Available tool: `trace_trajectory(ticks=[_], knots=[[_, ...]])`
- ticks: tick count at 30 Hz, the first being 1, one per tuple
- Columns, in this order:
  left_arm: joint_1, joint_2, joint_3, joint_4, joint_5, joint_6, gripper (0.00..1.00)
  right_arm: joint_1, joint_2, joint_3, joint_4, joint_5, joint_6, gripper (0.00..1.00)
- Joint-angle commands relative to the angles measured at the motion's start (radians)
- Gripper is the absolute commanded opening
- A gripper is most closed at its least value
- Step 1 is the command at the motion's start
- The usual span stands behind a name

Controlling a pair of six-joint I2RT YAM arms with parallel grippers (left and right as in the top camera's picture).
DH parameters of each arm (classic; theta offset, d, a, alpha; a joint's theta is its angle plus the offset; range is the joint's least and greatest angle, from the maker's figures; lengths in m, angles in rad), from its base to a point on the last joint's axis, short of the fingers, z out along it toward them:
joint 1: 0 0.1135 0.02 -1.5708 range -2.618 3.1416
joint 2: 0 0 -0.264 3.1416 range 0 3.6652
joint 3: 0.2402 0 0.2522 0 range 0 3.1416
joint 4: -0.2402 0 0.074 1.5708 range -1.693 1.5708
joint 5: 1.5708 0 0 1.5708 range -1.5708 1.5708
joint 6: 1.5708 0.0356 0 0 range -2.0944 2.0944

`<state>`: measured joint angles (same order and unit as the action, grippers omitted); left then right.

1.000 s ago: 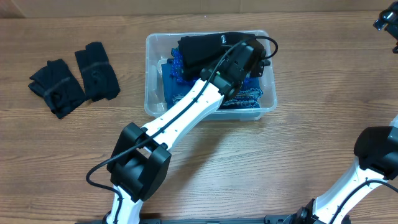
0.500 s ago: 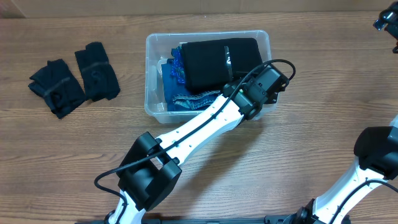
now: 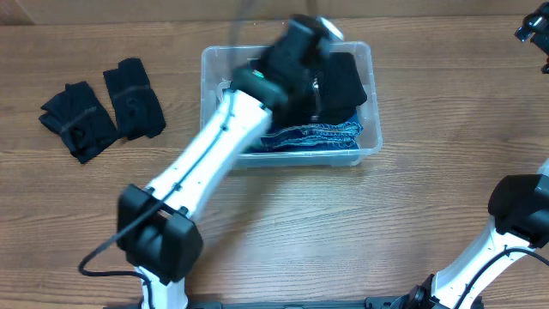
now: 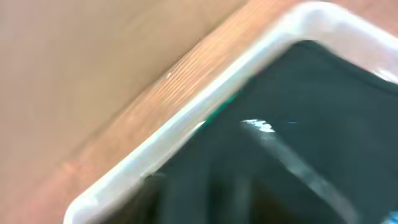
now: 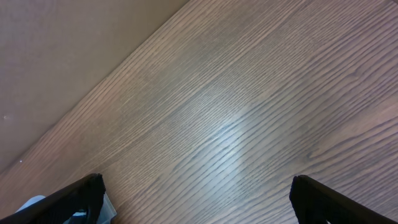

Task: Pack container
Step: 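Press the black cloth flat and withdraw the left gripper leftward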

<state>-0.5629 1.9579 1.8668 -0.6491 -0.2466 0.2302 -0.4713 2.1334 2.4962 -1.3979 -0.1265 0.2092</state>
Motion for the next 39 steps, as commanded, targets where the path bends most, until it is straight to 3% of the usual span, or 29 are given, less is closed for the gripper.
trace_trajectory(ticks=[1,10,15,21,23,27,31,33,34,35,39], knots=[[0.095,0.034,0.011,-0.009,0.179,-0.242,0.04,-0.004,-0.007,0.003,0.004,-0.002,0.0,1.0],[0.111,0.18,0.011,-0.02,0.182,-0.23,0.04,-0.004,-0.007,0.003,0.004,-0.003,0.0,1.0],[0.117,0.294,0.012,-0.024,0.055,-0.23,0.04,-0.004,-0.007,0.003,0.004,-0.003,0.0,1.0],[0.119,0.285,0.058,-0.057,0.052,-0.207,0.1,-0.004,-0.007,0.003,0.004,-0.003,0.0,1.0],[0.119,0.256,0.144,-0.135,0.054,-0.207,0.29,-0.004,-0.007,0.003,0.004,-0.003,0.0,1.0],[0.117,0.223,0.317,-0.262,0.056,-0.208,0.42,-0.004,-0.007,0.003,0.004,-0.003,0.0,1.0],[0.138,0.202,0.465,-0.423,0.056,-0.209,0.75,-0.004,-0.007,0.003,0.004,-0.003,0.0,1.0],[0.185,0.2,0.484,-0.499,0.056,-0.259,0.86,-0.004,-0.007,0.003,0.004,-0.003,0.0,1.0],[0.225,0.2,0.484,-0.535,0.058,-0.299,0.96,-0.004,-0.007,0.003,0.004,-0.003,0.0,1.0],[0.265,0.2,0.483,-0.563,0.075,-0.326,1.0,-0.004,-0.007,0.003,0.004,-0.003,0.0,1.0],[0.483,0.2,0.479,-0.632,0.284,-0.359,1.0,-0.004,-0.007,0.003,0.004,-0.002,0.0,1.0]])
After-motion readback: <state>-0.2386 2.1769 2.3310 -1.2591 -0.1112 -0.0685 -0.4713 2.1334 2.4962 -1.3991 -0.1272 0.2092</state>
